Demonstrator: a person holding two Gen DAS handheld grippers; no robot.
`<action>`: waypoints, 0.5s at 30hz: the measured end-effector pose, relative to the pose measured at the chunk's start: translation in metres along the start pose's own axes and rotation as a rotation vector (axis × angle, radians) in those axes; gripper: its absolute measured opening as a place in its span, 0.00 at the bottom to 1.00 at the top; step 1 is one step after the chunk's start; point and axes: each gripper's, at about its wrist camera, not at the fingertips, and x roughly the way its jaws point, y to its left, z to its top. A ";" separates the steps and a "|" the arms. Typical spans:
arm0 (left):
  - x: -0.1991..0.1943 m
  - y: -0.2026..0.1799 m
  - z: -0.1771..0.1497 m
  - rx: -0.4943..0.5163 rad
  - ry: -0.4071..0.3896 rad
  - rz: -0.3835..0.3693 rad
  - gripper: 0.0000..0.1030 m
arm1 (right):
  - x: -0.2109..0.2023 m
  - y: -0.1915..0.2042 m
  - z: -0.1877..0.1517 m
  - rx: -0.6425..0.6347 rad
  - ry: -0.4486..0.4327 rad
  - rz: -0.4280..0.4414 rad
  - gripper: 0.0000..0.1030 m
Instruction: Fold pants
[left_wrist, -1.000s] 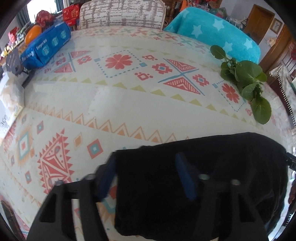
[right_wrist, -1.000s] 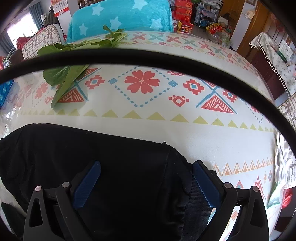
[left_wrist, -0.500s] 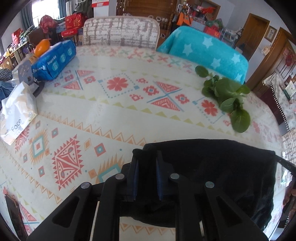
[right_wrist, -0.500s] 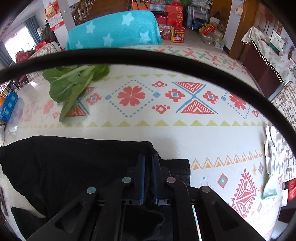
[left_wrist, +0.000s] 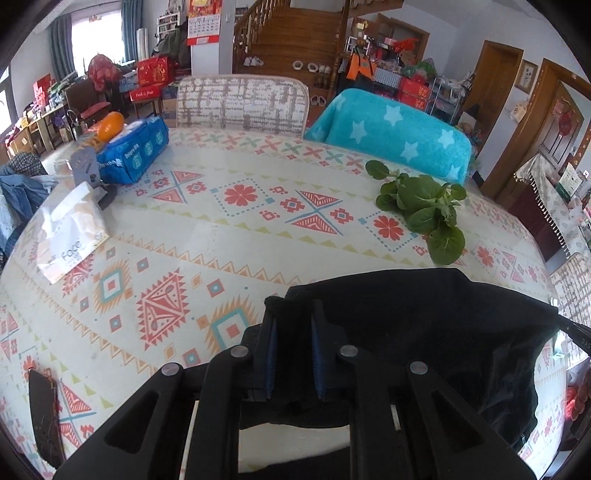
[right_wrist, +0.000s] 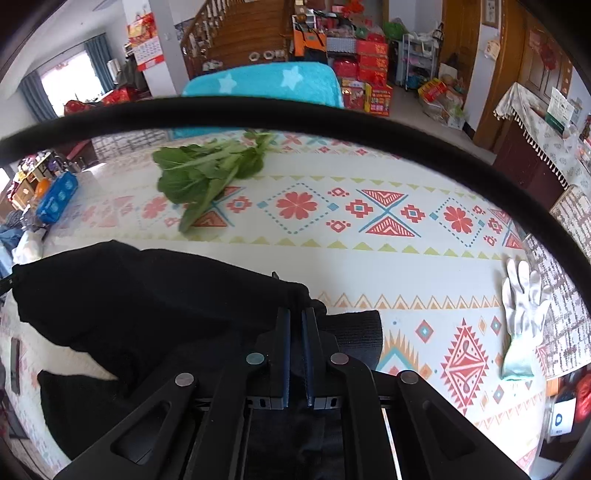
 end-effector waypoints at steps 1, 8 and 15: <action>-0.007 0.001 -0.003 0.001 -0.011 0.003 0.15 | -0.007 0.001 -0.005 -0.004 -0.007 0.009 0.06; -0.061 0.011 -0.034 -0.019 -0.083 0.021 0.15 | -0.045 0.001 -0.048 0.006 -0.026 0.049 0.06; -0.096 0.017 -0.096 0.004 -0.118 0.032 0.15 | -0.063 -0.016 -0.116 0.065 0.016 0.075 0.02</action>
